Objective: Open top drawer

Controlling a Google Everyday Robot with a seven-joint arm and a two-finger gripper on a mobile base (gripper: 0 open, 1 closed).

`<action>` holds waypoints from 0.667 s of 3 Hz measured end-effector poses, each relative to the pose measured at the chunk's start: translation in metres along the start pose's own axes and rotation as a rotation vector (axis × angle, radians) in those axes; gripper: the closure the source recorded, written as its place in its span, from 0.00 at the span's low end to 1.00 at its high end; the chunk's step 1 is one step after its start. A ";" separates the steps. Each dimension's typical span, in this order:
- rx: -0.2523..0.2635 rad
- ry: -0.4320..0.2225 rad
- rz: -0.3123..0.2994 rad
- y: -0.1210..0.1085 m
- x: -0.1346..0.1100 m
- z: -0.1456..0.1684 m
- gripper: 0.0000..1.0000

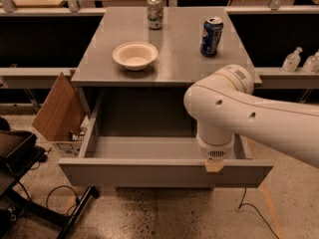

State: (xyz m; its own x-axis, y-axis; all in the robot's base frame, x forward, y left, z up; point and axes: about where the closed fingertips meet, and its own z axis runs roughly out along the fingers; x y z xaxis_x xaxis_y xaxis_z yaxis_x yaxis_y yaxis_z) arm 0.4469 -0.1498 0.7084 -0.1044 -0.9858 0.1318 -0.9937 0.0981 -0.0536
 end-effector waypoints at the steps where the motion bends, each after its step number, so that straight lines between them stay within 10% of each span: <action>1: 0.001 0.001 0.001 0.000 0.001 0.000 0.80; 2: 0.003 0.003 0.002 0.001 0.002 -0.001 0.49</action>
Offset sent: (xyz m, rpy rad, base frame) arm -0.0005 -0.0007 0.0005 -0.0010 -0.0010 -0.0008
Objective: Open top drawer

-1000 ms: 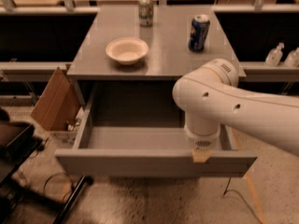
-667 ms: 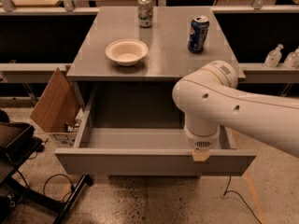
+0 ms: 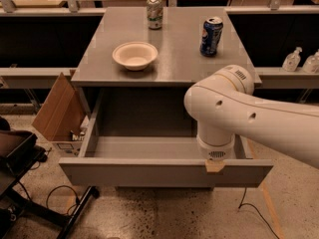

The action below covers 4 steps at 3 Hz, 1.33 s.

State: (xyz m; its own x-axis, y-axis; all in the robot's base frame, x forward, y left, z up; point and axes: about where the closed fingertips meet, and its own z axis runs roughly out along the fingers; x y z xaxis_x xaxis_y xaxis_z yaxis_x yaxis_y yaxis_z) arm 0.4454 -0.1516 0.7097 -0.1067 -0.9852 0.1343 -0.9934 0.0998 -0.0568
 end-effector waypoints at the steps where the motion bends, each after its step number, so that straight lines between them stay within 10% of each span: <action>1: 0.001 0.001 0.001 0.000 0.001 0.000 0.26; 3: 0.031 0.063 0.142 -0.018 0.035 -0.036 0.00; 4: 0.055 0.077 0.183 -0.036 0.053 -0.042 0.18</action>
Offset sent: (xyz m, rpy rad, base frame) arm 0.0181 -0.0244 0.0315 -0.0612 -0.0602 -0.1388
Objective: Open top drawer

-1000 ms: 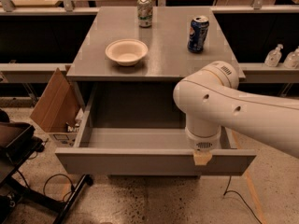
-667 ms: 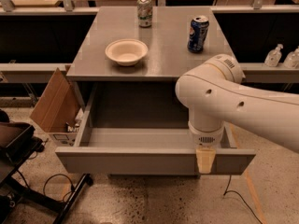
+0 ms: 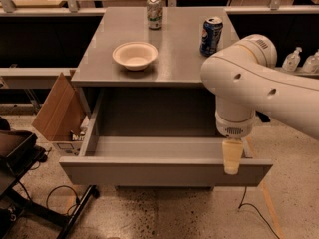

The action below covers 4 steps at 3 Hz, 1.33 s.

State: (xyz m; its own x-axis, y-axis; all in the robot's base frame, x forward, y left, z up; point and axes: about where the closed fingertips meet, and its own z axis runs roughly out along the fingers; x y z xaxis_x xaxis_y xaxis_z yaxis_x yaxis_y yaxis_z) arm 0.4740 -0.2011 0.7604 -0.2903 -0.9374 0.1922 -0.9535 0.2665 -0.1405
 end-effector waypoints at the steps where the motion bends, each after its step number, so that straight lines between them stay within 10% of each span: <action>1: 0.019 -0.029 0.020 -0.024 0.011 0.021 0.41; 4: 0.154 -0.355 -0.018 -0.122 -0.053 0.111 1.00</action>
Offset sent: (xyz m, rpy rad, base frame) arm 0.1305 -0.0257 -0.0750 0.2513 -0.2941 0.0803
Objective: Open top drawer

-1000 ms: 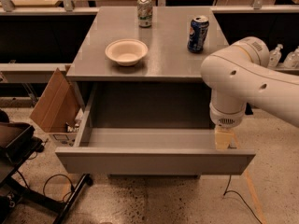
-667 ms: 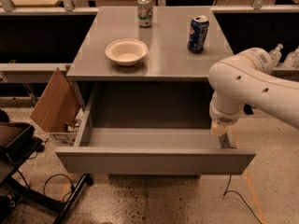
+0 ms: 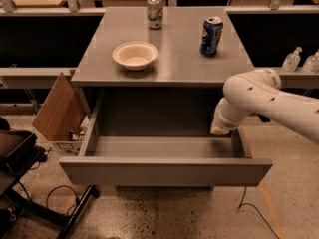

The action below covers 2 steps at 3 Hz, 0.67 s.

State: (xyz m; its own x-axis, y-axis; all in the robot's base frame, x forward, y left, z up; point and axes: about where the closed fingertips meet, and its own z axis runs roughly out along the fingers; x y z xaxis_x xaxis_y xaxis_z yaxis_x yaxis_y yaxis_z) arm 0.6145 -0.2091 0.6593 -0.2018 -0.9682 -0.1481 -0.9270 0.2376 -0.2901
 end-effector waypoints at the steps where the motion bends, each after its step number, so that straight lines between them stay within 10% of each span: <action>1: -0.042 -0.049 -0.012 0.013 -0.010 0.022 1.00; 2: -0.148 -0.060 -0.031 0.056 -0.013 0.026 1.00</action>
Offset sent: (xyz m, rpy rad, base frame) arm -0.0943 0.0409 -0.0530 0.0984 0.2664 0.1138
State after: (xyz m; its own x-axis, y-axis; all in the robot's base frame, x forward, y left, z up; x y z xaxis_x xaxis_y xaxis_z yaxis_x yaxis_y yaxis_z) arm 0.5736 -0.1814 0.6206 -0.1568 -0.9675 -0.1983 -0.9699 0.1888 -0.1539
